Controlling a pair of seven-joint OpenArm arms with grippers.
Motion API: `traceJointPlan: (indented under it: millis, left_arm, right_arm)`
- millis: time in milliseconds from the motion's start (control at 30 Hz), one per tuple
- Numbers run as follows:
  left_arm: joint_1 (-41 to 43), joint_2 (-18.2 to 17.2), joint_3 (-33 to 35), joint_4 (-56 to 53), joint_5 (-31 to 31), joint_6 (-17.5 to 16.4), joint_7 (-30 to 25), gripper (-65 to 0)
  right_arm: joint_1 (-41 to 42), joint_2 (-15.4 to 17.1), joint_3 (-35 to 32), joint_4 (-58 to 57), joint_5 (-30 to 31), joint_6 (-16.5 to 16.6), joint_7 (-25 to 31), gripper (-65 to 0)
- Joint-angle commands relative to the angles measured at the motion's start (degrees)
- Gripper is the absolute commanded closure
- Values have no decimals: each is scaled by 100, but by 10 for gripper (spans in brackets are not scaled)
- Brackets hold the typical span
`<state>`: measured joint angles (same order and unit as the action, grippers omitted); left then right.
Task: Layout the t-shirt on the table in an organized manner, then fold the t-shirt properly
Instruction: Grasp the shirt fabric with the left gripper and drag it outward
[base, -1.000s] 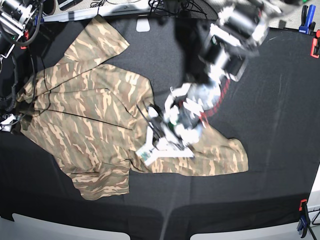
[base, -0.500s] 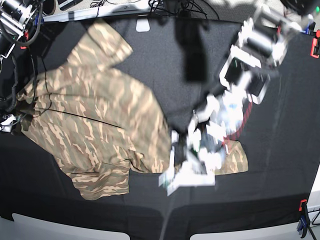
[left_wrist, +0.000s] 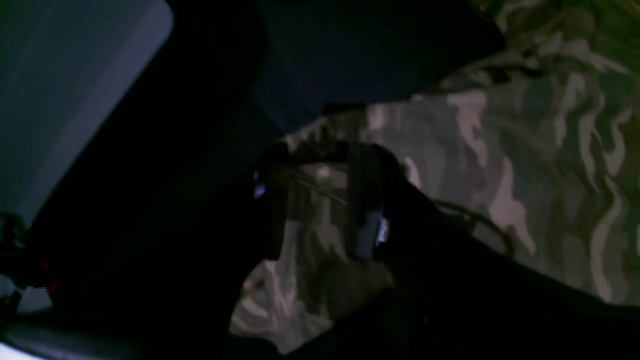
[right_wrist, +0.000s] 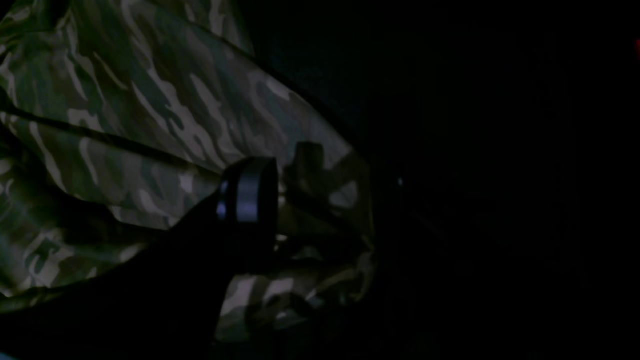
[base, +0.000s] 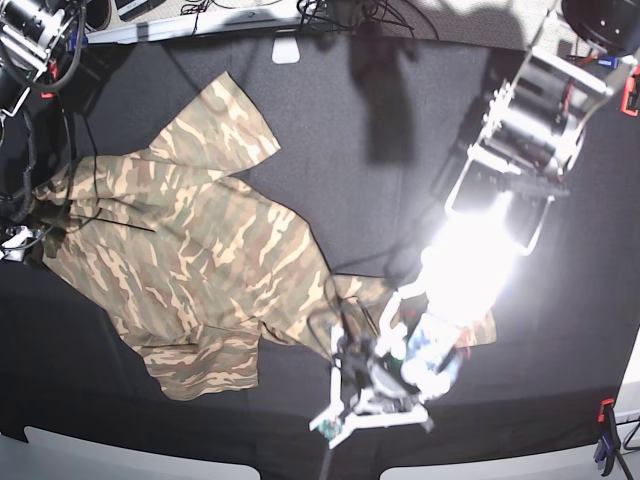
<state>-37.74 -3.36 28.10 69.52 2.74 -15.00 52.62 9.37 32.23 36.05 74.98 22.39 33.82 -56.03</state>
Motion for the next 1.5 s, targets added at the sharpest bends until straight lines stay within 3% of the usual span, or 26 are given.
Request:
traceJointPlan:
  millis: [0, 100, 233, 300, 367, 433, 500, 533, 600, 667, 733, 1000, 1200, 1467]
  left_arm:
    - [-175, 28, -17, 111, 17, 48, -76, -181]
    - [-44, 15, -17, 105, 70, 46, -356, -181]
    - [297, -142, -17, 17, 437, 9, -1486, -181]
    - [442, -260, 15, -162, 527, -254, -1891, -181]
    - [509, -363, 243, -354, 518, -527, -1893, -179]
    - [575, -422, 667, -385, 590, -581, -1729, -161]
    - [645, -433, 1161, -389, 1134, -575, -1906, -148]
    - [662, -448, 1412, -409, 1508, -509, -2098, -148]
    - [656, -485, 1895, -483, 2024, -22, -2426, -149]
    - [629, -514, 2273, -599, 2409, 444, -2531, -151]
    - [627, -511, 2481, -741, 2732, 688, -2527, -153]
    - [614, -577, 2524, -1161, 2791, 835, -2192, -164]
    - [614, -573, 2524, -1163, 3095, 1526, -2236, -164]
    - [629, -575, 2527, -1163, 2850, 1545, -2511, -164]
  right_arm:
    - [111, 157, 31, 90, 61, 9, 87, -288]
    - [109, 157, 31, 90, 61, 9, 87, -288]
    - [109, 155, 31, 90, 61, 11, 46, -288]
    - [109, 157, 31, 90, 61, 11, 46, -288]
    - [111, 157, 31, 90, 76, 13, 61, -288]
    - [111, 157, 31, 90, 83, 31, 122, -288]
    - [111, 157, 31, 90, 81, 28, 177, -288]
    - [111, 157, 31, 90, 81, 26, 177, -288]
    - [111, 157, 31, 90, 79, 28, 170, -288]
    - [109, 157, 31, 90, 76, 28, 131, -288]
    - [109, 157, 31, 90, 76, 28, 105, -288]
    - [109, 155, 31, 90, 79, 28, 109, -288]
    - [109, 157, 31, 90, 81, 28, 114, -288]
    - [109, 157, 31, 90, 79, 28, 109, -288]
